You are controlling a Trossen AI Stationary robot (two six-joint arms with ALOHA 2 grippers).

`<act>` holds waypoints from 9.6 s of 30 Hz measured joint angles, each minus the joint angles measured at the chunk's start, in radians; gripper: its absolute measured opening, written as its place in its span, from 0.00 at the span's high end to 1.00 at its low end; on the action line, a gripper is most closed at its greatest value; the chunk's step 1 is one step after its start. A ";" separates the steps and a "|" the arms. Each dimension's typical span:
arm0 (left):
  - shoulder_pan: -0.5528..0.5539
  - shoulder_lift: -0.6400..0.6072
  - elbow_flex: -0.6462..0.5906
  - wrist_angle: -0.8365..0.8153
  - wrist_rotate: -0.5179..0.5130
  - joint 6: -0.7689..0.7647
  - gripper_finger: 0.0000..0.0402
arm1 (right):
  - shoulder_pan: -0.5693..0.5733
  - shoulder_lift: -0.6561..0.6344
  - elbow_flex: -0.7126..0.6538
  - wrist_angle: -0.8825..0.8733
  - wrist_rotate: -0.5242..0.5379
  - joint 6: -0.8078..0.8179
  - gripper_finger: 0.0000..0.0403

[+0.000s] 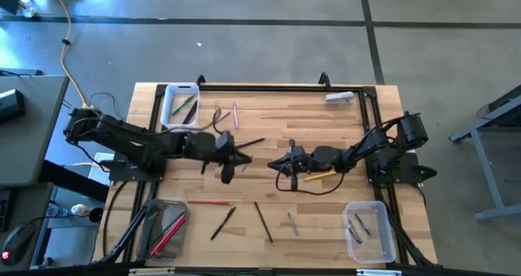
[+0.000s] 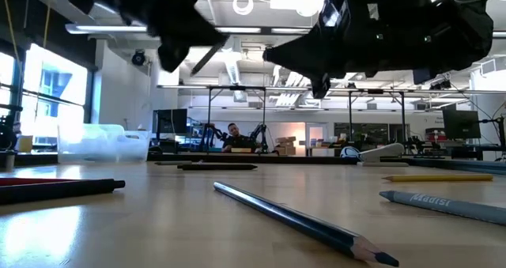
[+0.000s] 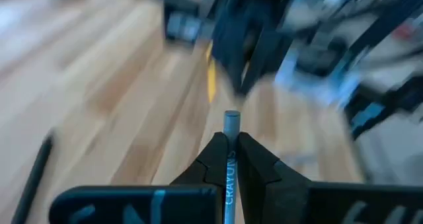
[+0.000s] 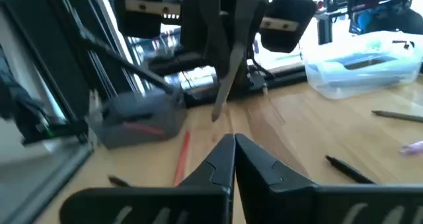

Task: Sort crayons/erasers/pens/pencils in bins
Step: Put the middle gray crayon into the bottom transparent bin, then put the red pencil into the black bin

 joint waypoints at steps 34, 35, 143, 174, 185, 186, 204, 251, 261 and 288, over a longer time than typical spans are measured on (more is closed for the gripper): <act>0.055 0.006 0.002 0.405 0.099 0.050 1.00 | -0.015 0.000 0.309 -0.213 0.006 0.011 0.88; 0.056 0.006 0.002 0.405 0.095 0.049 0.99 | -0.015 0.000 0.309 -0.213 0.008 0.010 0.92; 0.060 -0.158 -0.362 0.711 -0.046 0.362 1.00 | 0.862 -0.077 0.605 -2.348 -0.418 1.493 0.74; 0.060 -0.157 -0.363 0.664 -0.041 0.395 1.00 | 0.332 -0.227 0.547 -1.868 0.097 0.309 1.00; 0.043 -0.157 -0.320 0.479 0.224 0.405 1.00 | 0.106 -0.227 0.184 -1.079 0.060 0.002 1.00; 0.034 -0.157 -0.291 0.408 0.222 0.405 1.00 | 0.082 -0.227 0.169 -1.039 0.059 -0.028 1.00; -0.293 0.083 0.155 -0.579 0.030 0.139 1.00 | -0.056 -0.227 0.071 -0.722 0.012 -0.163 1.00; -0.277 0.585 0.363 -0.735 0.052 0.093 0.99 | 0.008 -0.227 0.071 -0.730 0.018 -0.268 1.00; -0.195 0.510 0.387 -0.725 0.005 0.058 0.99 | 0.008 -0.227 0.071 -0.737 0.017 -0.276 1.00; -0.412 0.053 0.390 -1.004 0.028 -0.643 1.00 | 0.008 -0.227 0.071 -0.751 0.014 -0.294 1.00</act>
